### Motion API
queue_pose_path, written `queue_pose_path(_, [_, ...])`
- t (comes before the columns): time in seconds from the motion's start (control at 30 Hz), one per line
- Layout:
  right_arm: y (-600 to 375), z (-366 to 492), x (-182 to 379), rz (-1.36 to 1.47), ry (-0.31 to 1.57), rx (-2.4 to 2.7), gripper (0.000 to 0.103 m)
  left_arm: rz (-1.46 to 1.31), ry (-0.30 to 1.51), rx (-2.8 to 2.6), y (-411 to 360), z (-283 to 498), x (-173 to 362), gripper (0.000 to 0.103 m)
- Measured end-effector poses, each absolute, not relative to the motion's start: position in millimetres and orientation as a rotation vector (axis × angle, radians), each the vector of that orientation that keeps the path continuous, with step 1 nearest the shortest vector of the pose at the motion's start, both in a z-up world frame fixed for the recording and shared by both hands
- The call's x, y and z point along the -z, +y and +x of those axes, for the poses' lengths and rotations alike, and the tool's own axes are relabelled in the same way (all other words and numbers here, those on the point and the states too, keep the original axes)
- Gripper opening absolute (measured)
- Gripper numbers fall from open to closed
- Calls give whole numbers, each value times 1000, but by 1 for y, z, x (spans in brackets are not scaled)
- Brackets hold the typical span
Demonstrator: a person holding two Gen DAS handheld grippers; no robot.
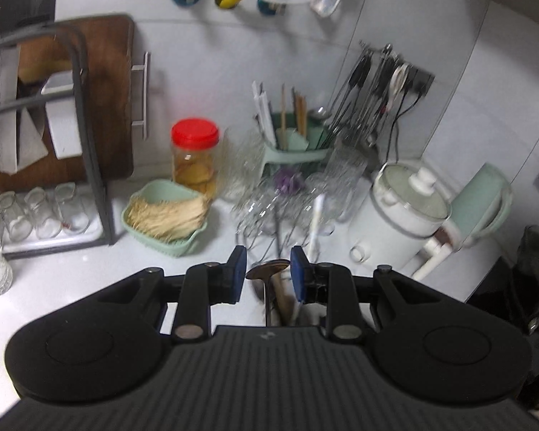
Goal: Organize utensils
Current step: 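Lower the copper spoon into the mug and open the left tool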
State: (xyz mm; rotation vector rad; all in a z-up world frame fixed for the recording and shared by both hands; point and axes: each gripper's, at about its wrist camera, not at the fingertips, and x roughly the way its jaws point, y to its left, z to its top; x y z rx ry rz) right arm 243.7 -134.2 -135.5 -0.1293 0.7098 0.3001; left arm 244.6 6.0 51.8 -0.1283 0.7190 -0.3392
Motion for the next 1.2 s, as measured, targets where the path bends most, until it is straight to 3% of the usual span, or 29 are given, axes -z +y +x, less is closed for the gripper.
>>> queue_pose_path(0.23, [-131,249,136,-127,707,-304,91,-108,693,379,-8,246,-73,30])
queue_pose_path(0.53, [-125,255,137,-126,707,-306,91,-55,715,398,-26,265,-53,29])
queue_pose_path(0.63, [-124,256,137,-127,706,-311,91,-20,729,411,-33,273,-43,22])
queue_pose_path(0.83, [-124,258,137,-130,709,-324,91,12,810,442,-44,291,-27,17])
queue_pose_path(1.2, [-126,262,139,-131,704,-344,91,54,1035,452,-58,317,12,17])
